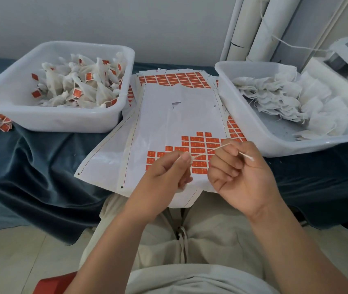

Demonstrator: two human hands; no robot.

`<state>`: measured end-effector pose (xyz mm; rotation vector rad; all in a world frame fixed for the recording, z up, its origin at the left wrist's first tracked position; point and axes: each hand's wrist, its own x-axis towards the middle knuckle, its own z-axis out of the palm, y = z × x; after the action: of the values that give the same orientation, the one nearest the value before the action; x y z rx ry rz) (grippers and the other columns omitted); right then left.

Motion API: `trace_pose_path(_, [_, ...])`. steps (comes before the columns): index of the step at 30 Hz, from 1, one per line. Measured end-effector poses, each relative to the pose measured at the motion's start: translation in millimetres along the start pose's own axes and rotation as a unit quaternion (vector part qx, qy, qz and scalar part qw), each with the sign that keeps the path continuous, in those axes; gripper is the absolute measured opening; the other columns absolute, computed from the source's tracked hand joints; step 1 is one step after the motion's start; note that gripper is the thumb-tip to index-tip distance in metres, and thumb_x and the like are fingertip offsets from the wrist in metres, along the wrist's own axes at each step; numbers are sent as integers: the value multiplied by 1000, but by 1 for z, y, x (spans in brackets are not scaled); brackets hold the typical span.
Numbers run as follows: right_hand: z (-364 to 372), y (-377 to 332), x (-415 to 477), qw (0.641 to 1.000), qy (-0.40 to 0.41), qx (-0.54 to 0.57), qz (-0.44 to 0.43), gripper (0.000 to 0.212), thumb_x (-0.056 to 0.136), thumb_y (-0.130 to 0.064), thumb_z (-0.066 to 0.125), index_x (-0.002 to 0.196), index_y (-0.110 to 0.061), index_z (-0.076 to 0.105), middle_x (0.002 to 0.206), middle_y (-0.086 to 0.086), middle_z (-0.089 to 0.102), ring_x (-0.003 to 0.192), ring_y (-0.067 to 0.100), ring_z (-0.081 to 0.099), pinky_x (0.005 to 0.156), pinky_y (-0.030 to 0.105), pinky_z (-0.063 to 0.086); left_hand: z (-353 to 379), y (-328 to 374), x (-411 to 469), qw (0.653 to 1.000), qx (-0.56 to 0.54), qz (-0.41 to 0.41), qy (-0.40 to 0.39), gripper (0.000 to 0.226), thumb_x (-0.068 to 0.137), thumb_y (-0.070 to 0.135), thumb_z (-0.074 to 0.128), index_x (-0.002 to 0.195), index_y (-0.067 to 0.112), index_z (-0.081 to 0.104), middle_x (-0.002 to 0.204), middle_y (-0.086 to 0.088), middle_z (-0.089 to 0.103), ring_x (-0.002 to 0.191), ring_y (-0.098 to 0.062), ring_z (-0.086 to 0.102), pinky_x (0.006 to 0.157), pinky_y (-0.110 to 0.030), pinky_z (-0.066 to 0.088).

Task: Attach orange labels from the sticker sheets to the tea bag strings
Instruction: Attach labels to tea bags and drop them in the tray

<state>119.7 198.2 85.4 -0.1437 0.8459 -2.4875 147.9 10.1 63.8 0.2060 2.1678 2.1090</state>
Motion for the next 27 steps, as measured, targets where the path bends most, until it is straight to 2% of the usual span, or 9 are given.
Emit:
trace_pose_path(2, [2,-2,0,998,19,-57,-9,28,77,-20,80,66,-18,54,55,-7,35,49,8,30,46,20,35,2,0,-2,999,33,33,11,37,100,55,52,77,26,56,68,12,53,64,-10,50,80,-45,62])
trace_pose_path(5, [5,-8,-3,990,40,-134,-19,26,82,-25,74,66,-18,55,57,-5,35,50,9,34,48,21,39,2,-3,-4,991,96,92,-2,21,107,46,51,90,38,63,66,14,59,59,-4,52,64,-21,47])
trace_pose_path(10, [5,1,-4,995,29,-86,-52,24,87,-23,68,67,-18,55,58,-7,38,53,8,36,52,21,38,3,-3,-7,984,135,94,-67,34,113,36,40,88,28,62,85,8,72,84,-9,68,76,-12,47])
trace_pose_path(15, [9,-6,-4,986,22,-123,-108,20,88,-31,65,70,-23,59,92,-1,68,90,19,66,91,34,54,-14,-11,1,980,175,95,24,28,108,46,47,102,33,71,99,15,72,93,-5,68,80,-23,54])
trace_pose_path(17, [8,-7,-5,988,30,-109,-101,20,86,-30,67,71,-23,56,73,-3,57,68,15,58,81,32,57,-34,-19,6,943,305,102,89,20,99,52,60,113,41,69,113,27,71,99,8,65,79,-16,54])
trace_pose_path(18, [8,-5,-5,989,46,-108,-90,20,87,-27,67,71,-22,54,67,-4,48,58,13,48,68,29,56,-44,-22,8,908,402,87,84,35,93,59,65,123,43,66,123,30,66,104,10,62,84,-12,52])
trace_pose_path(21, [4,10,-2,982,108,-155,-27,24,89,-14,52,68,-21,43,62,-4,31,50,11,25,44,22,36,-66,-33,10,833,552,33,-11,74,84,64,76,149,45,47,157,24,45,144,-3,42,118,-35,38])
trace_pose_path(24, [-5,36,3,961,138,-221,93,30,92,-12,43,65,-22,34,62,-3,25,52,12,17,43,23,26,-74,-40,11,841,538,47,-9,61,89,53,75,145,41,55,157,23,47,146,-1,40,119,-33,38])
trace_pose_path(27, [-14,60,4,946,135,-229,186,27,96,-13,47,71,-20,42,64,-2,25,54,12,17,46,23,22,-75,-40,13,841,537,66,-1,45,92,54,71,135,40,65,153,22,53,141,2,45,108,-23,40])
